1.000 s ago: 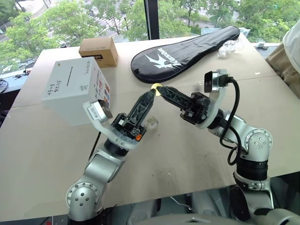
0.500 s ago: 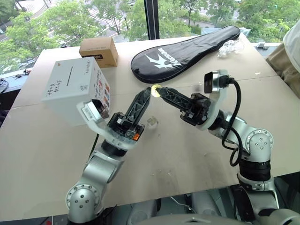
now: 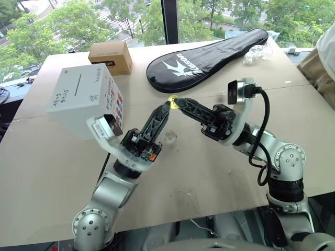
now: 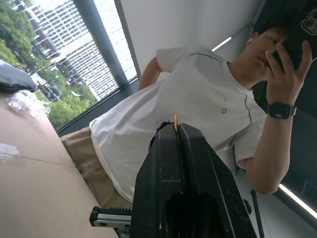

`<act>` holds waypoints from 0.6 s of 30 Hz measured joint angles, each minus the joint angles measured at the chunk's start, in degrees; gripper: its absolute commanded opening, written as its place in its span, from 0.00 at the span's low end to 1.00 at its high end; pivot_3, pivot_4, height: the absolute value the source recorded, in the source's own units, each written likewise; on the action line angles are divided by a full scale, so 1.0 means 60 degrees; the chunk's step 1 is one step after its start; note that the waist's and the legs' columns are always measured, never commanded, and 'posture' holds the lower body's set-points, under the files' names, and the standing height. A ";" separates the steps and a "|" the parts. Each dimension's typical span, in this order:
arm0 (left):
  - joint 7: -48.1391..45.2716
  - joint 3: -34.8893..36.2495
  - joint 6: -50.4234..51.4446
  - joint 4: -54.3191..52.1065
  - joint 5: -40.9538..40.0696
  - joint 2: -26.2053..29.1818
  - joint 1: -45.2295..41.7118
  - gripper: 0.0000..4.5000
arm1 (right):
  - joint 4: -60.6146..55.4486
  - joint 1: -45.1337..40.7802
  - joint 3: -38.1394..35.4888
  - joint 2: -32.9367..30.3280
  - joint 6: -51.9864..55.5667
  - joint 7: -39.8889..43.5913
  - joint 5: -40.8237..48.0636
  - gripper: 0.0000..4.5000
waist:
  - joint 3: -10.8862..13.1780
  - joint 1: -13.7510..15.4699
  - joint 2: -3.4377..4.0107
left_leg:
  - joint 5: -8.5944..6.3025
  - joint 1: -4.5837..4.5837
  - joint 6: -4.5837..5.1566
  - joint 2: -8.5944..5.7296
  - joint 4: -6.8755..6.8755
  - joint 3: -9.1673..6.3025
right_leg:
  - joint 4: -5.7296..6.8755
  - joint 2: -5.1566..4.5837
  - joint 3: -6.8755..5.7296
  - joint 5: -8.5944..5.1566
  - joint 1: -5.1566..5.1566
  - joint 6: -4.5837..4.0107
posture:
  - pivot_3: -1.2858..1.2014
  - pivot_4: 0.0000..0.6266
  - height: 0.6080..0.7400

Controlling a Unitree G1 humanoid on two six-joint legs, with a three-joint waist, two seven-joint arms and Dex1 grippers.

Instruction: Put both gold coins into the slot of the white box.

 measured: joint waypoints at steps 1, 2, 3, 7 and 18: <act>-0.0016 -0.0009 0.0005 0.0000 -0.0001 0.0028 0.0000 0.00 | -0.0031 0.0000 0.0008 -0.0050 -0.0011 0.0007 0.0004 0.00 | 0.0000 0.0002 0.0000 | 0.0000 0.0000 0.0000 0.0000 0.0000 -0.0001 | -0.0001 0.0000 0.0000 0.0000 0.0000 0.0000 | 0.52 0.24 1.00; -0.0028 -0.0011 0.0005 0.0000 -0.0002 0.0053 -0.0001 0.00 | -0.0043 0.0000 0.0013 -0.0068 -0.0016 0.0010 0.0005 0.00 | 0.0000 0.0001 0.0000 | 0.0000 0.0000 0.0000 0.0000 0.0000 -0.0001 | -0.0001 0.0000 -0.0001 0.0000 0.0000 0.0000 | 0.52 0.24 1.00; -0.0040 -0.0012 0.0007 0.0000 -0.0002 0.0071 -0.0001 0.00 | -0.0049 0.0000 0.0026 -0.0093 -0.0028 0.0020 0.0010 0.00 | 0.0001 -0.0001 0.0000 | 0.0000 0.0000 0.0000 0.0000 0.0000 -0.0001 | -0.0001 0.0000 0.0000 0.0000 0.0000 0.0000 | 0.52 0.24 1.00; -0.0047 -0.0018 0.0019 0.0000 -0.0009 0.0116 0.0000 0.00 | -0.0052 0.0000 0.0079 -0.0183 -0.0067 0.0027 0.0073 0.00 | 0.0001 0.0001 0.0000 | 0.0000 -0.0001 0.0000 0.0000 0.0000 -0.0002 | -0.0001 0.0000 0.0000 0.0000 0.0000 0.0000 | 0.52 0.24 1.00; -0.0039 -0.0088 0.0030 0.0016 -0.0021 0.0205 0.0001 0.00 | -0.0053 -0.0083 0.0204 -0.0443 -0.0071 0.0057 0.0134 0.00 | 0.0004 0.0004 -0.0001 | 0.0000 -0.0002 0.0000 0.0000 -0.0003 -0.0002 | -0.0005 0.0000 0.0001 0.0000 0.0000 0.0000 | 0.52 0.24 1.00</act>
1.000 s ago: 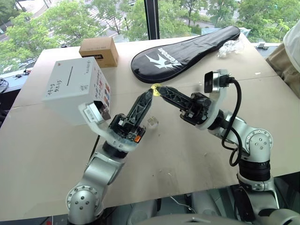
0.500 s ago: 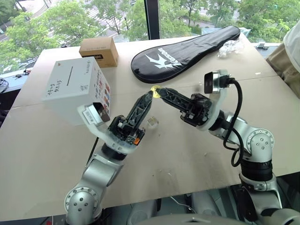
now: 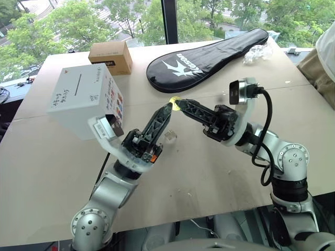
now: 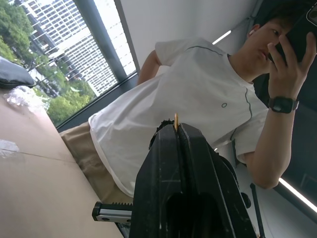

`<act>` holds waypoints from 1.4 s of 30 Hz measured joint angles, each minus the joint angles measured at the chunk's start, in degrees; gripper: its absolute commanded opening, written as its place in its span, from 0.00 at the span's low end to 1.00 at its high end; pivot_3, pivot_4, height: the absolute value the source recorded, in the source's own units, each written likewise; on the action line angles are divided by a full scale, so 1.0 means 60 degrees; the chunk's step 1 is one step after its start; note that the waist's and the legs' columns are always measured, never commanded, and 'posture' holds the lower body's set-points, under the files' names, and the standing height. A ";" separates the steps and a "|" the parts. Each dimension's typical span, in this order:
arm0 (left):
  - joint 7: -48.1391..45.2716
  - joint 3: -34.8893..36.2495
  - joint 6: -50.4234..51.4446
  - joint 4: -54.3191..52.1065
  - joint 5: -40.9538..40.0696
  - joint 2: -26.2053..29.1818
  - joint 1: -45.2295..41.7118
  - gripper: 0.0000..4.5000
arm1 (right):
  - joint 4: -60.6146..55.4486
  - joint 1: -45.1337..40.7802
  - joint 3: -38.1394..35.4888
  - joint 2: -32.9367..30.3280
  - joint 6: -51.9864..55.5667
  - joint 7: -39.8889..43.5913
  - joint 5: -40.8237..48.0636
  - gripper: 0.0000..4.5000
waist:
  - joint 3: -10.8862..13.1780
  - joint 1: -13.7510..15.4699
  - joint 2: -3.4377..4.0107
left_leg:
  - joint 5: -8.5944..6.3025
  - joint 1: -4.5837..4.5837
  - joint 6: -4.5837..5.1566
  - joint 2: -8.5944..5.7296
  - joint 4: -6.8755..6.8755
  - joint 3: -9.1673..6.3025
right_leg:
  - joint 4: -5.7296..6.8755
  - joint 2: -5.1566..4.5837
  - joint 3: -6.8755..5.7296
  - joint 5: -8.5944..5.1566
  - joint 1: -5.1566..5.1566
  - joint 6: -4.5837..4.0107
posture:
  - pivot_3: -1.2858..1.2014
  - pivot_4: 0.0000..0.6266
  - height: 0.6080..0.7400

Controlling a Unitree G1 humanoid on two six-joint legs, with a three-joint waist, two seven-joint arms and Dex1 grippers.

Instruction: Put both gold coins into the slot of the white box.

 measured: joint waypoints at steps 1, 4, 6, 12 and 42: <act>0.0002 -0.0002 -0.0001 0.0000 -0.0003 0.0001 0.0000 0.00 | 0.0000 -0.0023 0.0007 -0.0019 0.0000 0.0003 -0.0006 0.00 | 0.0000 0.0000 0.0000 | 0.0000 0.0000 0.0000 0.0000 0.0000 -0.0001 | 0.0000 0.0000 0.0000 0.0000 0.0000 0.0000 | 0.52 0.24 1.00; 0.0022 -0.0008 -0.0002 0.0008 -0.0004 0.0005 0.0000 0.00 | 0.0000 -0.0046 0.0027 -0.0092 -0.0007 0.0012 -0.0037 0.00 | 0.0000 0.0002 0.0000 | 0.0000 0.0000 0.0000 0.0000 -0.0002 -0.0001 | -0.0001 0.0000 0.0000 0.0000 0.0000 0.0000 | 0.52 0.24 1.00; 0.0039 -0.0061 0.0042 0.0015 -0.0005 0.0022 -0.0003 0.00 | 0.0000 -0.0073 0.0063 -0.0131 -0.0012 0.0016 -0.0093 0.14 | 0.0001 0.0003 0.0000 | 0.0000 0.0000 0.0000 0.0000 -0.0002 -0.0001 | -0.0003 0.0000 0.0001 0.0000 0.0000 0.0000 | 0.52 0.24 1.00; 0.0083 -0.0251 0.0220 0.0019 0.0006 0.0046 -0.0010 0.00 | -0.0063 -0.0153 0.0261 -0.0084 -0.0023 0.0021 -0.0183 0.66 | 0.0003 0.0007 0.0000 | 0.0000 -0.0001 0.0000 0.0001 -0.0006 -0.0004 | -0.0007 -0.0001 0.0003 0.0000 0.0000 0.0000 | 0.52 0.24 1.00; 0.4140 0.4234 0.1370 0.2158 0.3907 0.5704 -0.3362 0.00 | 0.0297 -0.1026 0.0607 -0.3258 -0.3390 0.6506 -0.7609 0.66 | 0.0107 0.0017 -0.0045 | 0.0001 -0.0030 -0.0003 0.0003 -0.0070 -0.0012 | -0.0053 -0.0003 -0.0027 -0.0001 -0.0049 0.0003 | 0.52 0.24 1.00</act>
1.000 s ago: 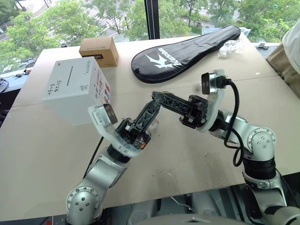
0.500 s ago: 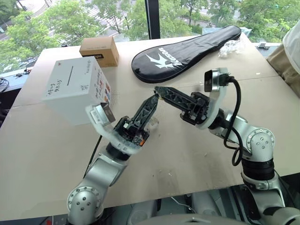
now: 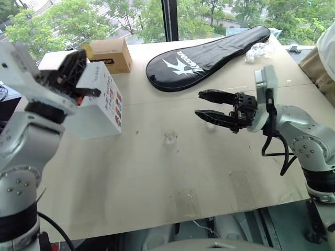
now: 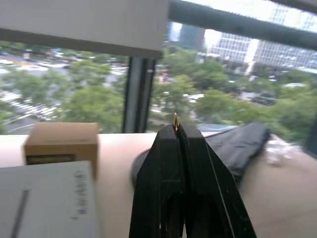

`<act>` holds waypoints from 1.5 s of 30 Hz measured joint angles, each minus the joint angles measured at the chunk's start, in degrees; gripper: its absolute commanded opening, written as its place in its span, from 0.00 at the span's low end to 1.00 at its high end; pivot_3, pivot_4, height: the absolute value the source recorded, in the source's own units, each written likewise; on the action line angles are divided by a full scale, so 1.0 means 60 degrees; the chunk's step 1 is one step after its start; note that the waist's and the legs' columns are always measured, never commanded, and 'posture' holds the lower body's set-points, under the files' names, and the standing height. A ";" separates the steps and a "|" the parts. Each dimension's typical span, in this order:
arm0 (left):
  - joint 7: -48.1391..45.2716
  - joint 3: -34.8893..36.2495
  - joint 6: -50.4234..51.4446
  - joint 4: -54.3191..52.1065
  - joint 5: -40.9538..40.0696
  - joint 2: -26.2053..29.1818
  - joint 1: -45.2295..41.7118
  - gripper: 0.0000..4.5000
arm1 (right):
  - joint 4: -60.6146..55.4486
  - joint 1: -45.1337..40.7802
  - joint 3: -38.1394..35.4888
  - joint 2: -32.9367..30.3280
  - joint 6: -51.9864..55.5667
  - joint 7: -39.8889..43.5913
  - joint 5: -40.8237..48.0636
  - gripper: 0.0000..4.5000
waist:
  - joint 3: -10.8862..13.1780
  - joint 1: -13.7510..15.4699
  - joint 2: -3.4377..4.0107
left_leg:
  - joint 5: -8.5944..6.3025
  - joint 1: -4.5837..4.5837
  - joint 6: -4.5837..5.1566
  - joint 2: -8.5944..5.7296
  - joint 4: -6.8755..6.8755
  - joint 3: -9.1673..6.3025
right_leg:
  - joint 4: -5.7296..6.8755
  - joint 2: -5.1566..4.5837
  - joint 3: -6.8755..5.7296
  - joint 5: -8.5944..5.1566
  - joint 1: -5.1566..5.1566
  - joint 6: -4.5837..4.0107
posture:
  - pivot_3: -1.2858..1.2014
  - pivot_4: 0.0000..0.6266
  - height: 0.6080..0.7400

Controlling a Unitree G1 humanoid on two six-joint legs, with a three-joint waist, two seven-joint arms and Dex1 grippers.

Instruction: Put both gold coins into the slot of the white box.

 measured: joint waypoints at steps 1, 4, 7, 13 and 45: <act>0.0177 -0.0028 0.0209 -0.0002 0.0094 0.0055 -0.0046 0.00 | 0.0015 -0.0130 -0.0009 0.0098 -0.0022 0.0072 -0.0031 0.66 | 0.0000 -0.0005 0.0000 | 0.0000 -0.0033 0.0000 0.0000 0.0000 0.0003 | 0.0004 -0.0002 0.0005 0.0000 -0.0037 0.0000 | 0.52 0.24 1.00; 0.0880 -0.0270 0.1228 0.0000 0.0333 0.0185 -0.0080 0.00 | 0.0028 -0.0505 -0.0093 0.0520 -0.0056 0.0132 -0.0029 0.66 | -0.0001 -0.0021 -0.0001 | 0.0004 -0.0163 -0.0007 -0.0001 0.0054 -0.0006 | 0.0033 -0.0007 -0.0008 0.0002 -0.0153 -0.0003 | 0.52 0.24 1.00; 0.1355 -0.0288 0.1788 0.0090 0.0475 0.0192 -0.0114 0.00 | 0.0032 -0.0543 -0.0173 0.0695 -0.0042 0.0125 -0.0031 0.66 | -0.0001 -0.0022 -0.0001 | 0.0004 -0.0194 -0.0007 -0.0005 0.0066 -0.0005 | 0.0033 -0.0014 -0.0011 0.0002 -0.0176 -0.0003 | 0.52 0.24 1.00; 0.2234 0.0031 0.2933 0.0295 0.0762 0.0124 -0.0121 0.00 | 0.0070 -0.0544 -0.0178 0.0855 0.0067 0.0127 -0.0133 0.66 | -0.0001 -0.0013 -0.0002 | 0.0004 -0.0201 -0.0006 -0.0008 0.0080 -0.0004 | 0.0065 -0.0016 -0.0008 0.0003 -0.0186 -0.0004 | 0.52 0.24 1.00; 0.1684 0.0521 0.4866 0.0415 0.2109 -0.0951 -0.0472 0.00 | 0.0077 -0.0587 -0.0460 0.1059 0.0296 -0.0065 -0.0158 0.66 | -0.0010 -0.0063 -0.0008 | 0.0005 -0.0201 -0.0007 -0.0012 0.0116 0.0006 | 0.0102 -0.0018 -0.0008 0.0005 -0.0187 -0.0005 | 0.52 0.24 1.00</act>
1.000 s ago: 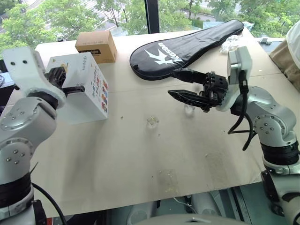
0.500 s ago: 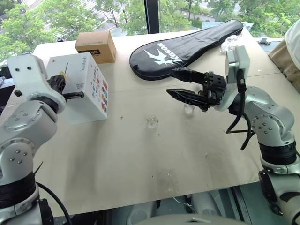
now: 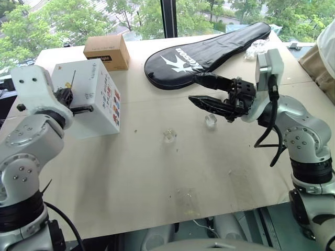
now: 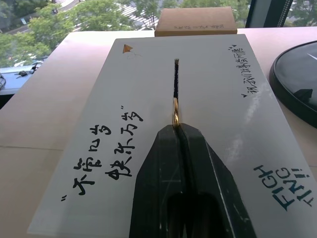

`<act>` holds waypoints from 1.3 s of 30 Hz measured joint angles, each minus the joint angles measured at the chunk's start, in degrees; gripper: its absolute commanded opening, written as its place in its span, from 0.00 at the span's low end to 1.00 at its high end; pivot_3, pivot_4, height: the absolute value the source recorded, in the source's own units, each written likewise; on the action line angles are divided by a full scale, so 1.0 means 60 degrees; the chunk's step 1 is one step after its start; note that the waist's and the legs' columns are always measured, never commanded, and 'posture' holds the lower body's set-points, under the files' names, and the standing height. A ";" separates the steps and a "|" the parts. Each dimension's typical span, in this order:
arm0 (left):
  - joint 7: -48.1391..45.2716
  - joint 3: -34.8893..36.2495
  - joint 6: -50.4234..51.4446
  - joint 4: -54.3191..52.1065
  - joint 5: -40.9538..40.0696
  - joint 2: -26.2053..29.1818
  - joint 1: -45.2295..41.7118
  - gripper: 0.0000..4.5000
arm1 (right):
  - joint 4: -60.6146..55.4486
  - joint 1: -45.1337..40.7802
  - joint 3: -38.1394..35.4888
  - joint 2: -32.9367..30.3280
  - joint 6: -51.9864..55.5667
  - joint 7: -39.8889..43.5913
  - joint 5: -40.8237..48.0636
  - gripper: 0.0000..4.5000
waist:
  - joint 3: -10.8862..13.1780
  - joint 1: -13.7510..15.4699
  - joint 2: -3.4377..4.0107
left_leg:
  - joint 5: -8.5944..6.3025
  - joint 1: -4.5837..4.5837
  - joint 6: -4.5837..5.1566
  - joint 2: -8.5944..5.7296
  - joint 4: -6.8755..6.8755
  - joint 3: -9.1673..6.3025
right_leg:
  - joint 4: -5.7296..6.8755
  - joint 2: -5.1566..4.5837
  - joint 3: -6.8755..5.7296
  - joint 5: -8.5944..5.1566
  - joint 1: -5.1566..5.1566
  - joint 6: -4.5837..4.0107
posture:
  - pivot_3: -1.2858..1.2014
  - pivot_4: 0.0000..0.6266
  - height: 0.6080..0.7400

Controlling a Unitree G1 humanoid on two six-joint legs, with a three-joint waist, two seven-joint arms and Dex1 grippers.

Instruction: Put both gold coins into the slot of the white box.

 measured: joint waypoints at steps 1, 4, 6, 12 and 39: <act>-0.0015 0.0003 0.0005 0.0000 0.0037 -0.0061 -0.0034 0.00 | 0.0000 0.0000 0.0000 0.0005 0.0001 -0.0007 0.0000 0.66 | -0.0001 0.0002 -0.0002 | 0.0000 0.0000 0.0000 0.0000 0.0004 -0.0001 | 0.0003 0.0000 -0.0001 0.0000 0.0000 0.0000 | 0.52 0.24 1.00; -0.0100 0.0088 0.0044 0.0000 0.0119 -0.0240 -0.0101 0.12 | -0.0002 0.0000 -0.0003 0.0015 0.0002 -0.0030 0.0000 0.67 | -0.0004 0.0002 -0.0005 | 0.0000 0.0000 0.0000 -0.0002 0.0012 -0.0001 | 0.0012 -0.0001 -0.0001 0.0000 0.0000 0.0000 | 0.52 0.24 1.00; -0.0256 0.0103 0.0063 -0.0005 0.0216 -0.0241 -0.0104 0.27 | -0.0004 0.0001 -0.0005 0.0015 0.0004 -0.0043 0.0000 0.67 | -0.0006 -0.0001 -0.0007 | 0.0000 0.0000 0.0000 -0.0002 0.0019 0.0002 | 0.0021 -0.0001 0.0001 0.0000 0.0000 0.0000 | 0.52 0.24 1.00; -0.0774 0.0087 -0.0323 -0.0014 0.0909 -0.0254 -0.0186 0.50 | -0.0012 0.0002 -0.0009 0.0014 0.0006 -0.0056 0.0000 0.67 | -0.0006 0.0000 -0.0008 | 0.0000 0.0000 0.0000 -0.0003 0.0037 0.0002 | 0.0042 -0.0001 0.0001 0.0000 -0.0001 0.0000 | 0.52 0.24 1.00; -1.0847 0.1089 -0.5589 -0.2241 0.2472 -0.1493 0.9082 0.50 | 0.3684 0.1157 0.4135 0.2784 -0.2059 -0.2287 -0.6975 0.67 | -0.0038 -0.0162 -0.0028 | 0.0002 0.0104 -0.0005 0.0015 0.0002 0.0107 | 0.0103 0.0001 0.0093 0.0005 0.0009 -0.0014 | 0.52 0.24 1.00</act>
